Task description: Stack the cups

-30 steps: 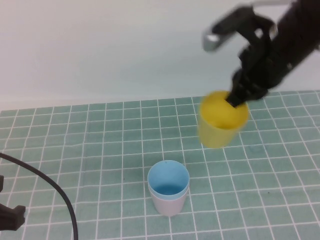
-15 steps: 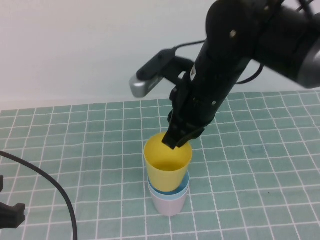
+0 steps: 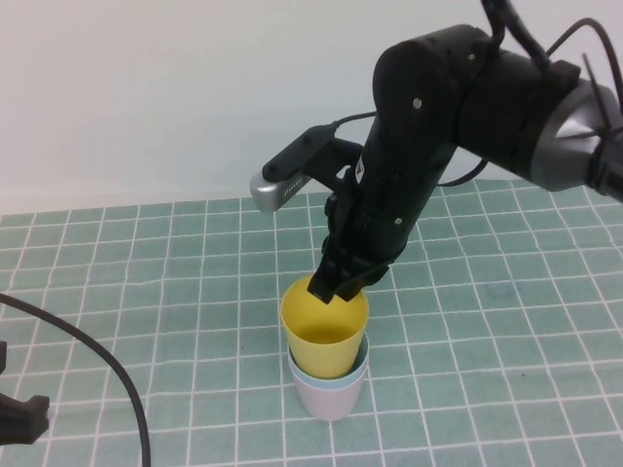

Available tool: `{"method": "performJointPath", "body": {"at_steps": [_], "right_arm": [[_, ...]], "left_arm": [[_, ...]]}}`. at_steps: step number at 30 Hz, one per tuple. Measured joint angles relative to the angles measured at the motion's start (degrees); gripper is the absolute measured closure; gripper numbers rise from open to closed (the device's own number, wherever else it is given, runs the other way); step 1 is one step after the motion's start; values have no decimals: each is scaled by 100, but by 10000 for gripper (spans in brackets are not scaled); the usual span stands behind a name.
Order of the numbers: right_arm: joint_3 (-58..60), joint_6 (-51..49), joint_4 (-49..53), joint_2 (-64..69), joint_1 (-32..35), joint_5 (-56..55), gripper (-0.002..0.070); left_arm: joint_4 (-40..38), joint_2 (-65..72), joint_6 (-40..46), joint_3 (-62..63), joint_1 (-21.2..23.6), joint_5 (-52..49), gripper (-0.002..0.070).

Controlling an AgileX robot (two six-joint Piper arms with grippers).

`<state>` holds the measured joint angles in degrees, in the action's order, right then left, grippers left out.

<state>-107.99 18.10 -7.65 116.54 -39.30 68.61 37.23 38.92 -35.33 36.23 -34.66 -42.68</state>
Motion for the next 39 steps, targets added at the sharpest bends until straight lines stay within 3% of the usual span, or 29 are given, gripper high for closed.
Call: {"method": "performJointPath", "body": {"at_steps": [3,8,14,17,23,28,39], "right_arm": [[0,-62,59,48,0,0,617],[0,-136,112,48,0,-36,507],[-251,-467,274,-40,0,20,486],[-369,-601,488,-362,0,45,500],[-450,-837,875,-1558,0,81,643],[-311,-949,1048,-2365,0,91,670],[2485,-1356,1212,-4296,0,-1365,673]], "left_arm": [[0,0,0,0,0,0,676],[-39,0,0,0,0,0,676],[152,0,0,0,0,-13,676],[349,0,0,0,0,-13,676],[384,0,0,0,0,-13,676],[384,0,0,0,0,-2,676],[370,0,-64,0,0,-2,676]]}}
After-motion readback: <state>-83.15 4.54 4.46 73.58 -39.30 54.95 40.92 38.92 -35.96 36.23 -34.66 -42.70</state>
